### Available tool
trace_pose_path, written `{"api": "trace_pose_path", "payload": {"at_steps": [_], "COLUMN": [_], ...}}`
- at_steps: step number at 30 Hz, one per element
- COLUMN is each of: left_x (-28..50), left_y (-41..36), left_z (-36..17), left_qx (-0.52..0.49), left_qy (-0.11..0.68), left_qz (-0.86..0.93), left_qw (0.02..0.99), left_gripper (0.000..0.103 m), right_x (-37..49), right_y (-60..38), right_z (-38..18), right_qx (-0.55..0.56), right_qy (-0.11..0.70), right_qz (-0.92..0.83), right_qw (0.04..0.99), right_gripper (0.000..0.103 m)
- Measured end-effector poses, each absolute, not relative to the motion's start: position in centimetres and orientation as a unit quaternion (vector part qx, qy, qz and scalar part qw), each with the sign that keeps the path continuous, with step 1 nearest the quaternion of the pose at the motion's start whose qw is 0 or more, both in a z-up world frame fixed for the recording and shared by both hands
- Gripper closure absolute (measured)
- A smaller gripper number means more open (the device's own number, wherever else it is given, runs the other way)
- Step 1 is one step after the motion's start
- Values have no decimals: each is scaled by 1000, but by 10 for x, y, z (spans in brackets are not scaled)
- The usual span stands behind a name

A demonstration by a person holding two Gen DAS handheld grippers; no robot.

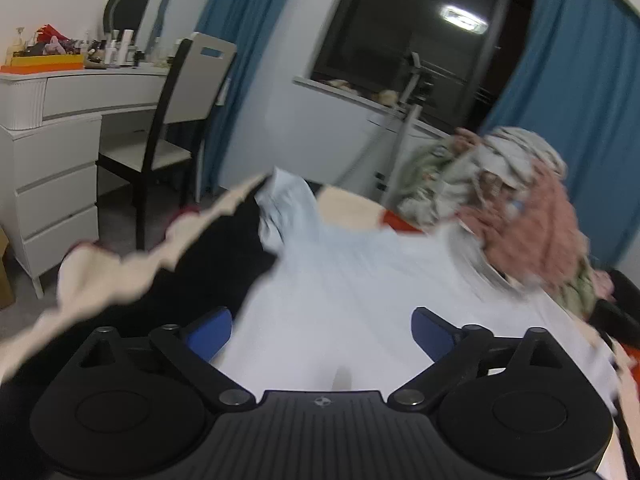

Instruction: Fold clothes

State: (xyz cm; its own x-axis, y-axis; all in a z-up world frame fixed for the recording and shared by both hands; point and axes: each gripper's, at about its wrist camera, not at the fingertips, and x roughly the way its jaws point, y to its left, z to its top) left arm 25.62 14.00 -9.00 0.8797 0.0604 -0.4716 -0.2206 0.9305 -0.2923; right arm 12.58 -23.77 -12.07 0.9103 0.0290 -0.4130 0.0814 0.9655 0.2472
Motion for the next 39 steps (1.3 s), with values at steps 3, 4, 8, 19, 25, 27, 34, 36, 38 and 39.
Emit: {"api": "trace_pose_path", "payload": {"at_steps": [3,4,8,19,25,27,34,36,38,39], "left_x": [309,327,397,502,473,449,416,405,395,384], "left_y": [157,162,174,163,49,6,-33,-23,-13,-8], "left_z": [-92,-93,-104,-119,-110,-124,-159,-150,-141,-134], "left_qx": [-174,-177,-171,-116,132,224,223,177,131,105], "left_qy": [231,230,238,242,191,193,255,260,263,261], "left_qz": [88,92,126,164,-38,-125,-180,-184,-188,-194], "left_qw": [953,952,948,949,972,947,924,931,937,940], "left_gripper": [24,24,23,93,94,94,87,79,66,65], "right_x": [143,148,170,209,203,200,198,198,197,197], "right_y": [-239,-240,-242,-245,-254,-259,-262,-263,-264,-265], "right_z": [-130,-134,-146,-170,-167,-165,-163,-163,-163,-162], "right_qx": [134,135,140,156,175,180,186,188,191,192], "right_qy": [217,219,226,243,240,234,237,238,239,238], "right_qz": [-21,-24,-34,-45,-60,-68,-74,-75,-75,-75], "right_qw": [967,966,963,956,953,953,951,950,949,949], "right_gripper": [15,15,15,15,15,15,15,15,15,15]}}
